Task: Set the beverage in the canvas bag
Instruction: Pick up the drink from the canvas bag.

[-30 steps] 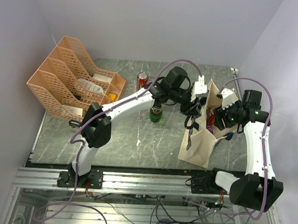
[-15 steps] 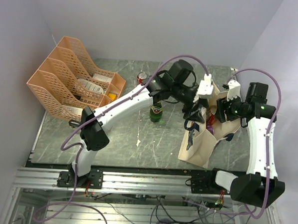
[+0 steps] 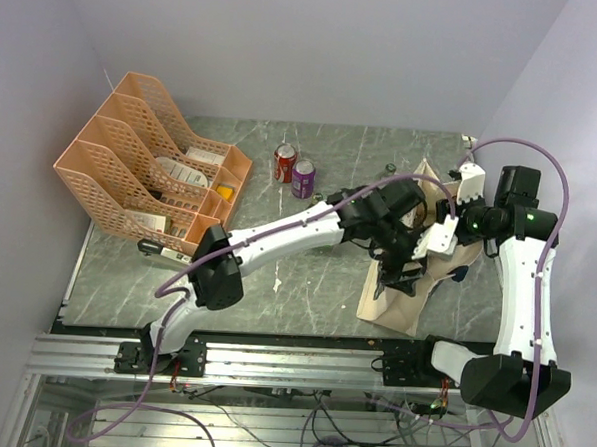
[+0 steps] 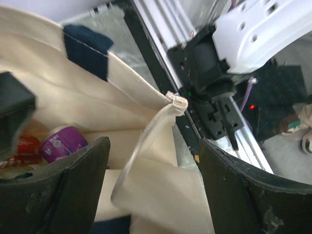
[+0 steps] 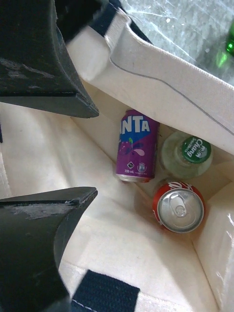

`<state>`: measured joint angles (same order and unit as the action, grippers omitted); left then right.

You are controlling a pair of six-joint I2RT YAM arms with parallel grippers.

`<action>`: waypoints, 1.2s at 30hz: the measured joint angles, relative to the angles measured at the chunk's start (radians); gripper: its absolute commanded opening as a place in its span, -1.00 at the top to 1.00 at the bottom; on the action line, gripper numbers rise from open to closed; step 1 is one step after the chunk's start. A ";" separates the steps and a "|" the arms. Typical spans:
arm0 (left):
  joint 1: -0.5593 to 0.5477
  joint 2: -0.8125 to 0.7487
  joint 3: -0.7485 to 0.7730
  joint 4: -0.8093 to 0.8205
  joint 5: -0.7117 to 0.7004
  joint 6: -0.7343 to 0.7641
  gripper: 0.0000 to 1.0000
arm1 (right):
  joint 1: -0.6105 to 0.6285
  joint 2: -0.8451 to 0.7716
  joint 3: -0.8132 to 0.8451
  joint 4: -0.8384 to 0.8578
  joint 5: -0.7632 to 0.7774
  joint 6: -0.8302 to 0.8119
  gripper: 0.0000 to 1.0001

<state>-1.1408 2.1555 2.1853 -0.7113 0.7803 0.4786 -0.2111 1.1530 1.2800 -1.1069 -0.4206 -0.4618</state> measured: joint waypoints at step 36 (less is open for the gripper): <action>-0.147 -0.205 -0.619 0.412 -0.238 0.275 0.86 | 0.000 -0.097 -0.279 -0.028 0.017 -0.156 -0.16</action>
<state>-1.2877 1.9507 1.5665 -0.2993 0.5423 0.7532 -0.2108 1.0561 1.0008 -1.1347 -0.4034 -0.6178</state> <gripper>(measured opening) 0.078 0.579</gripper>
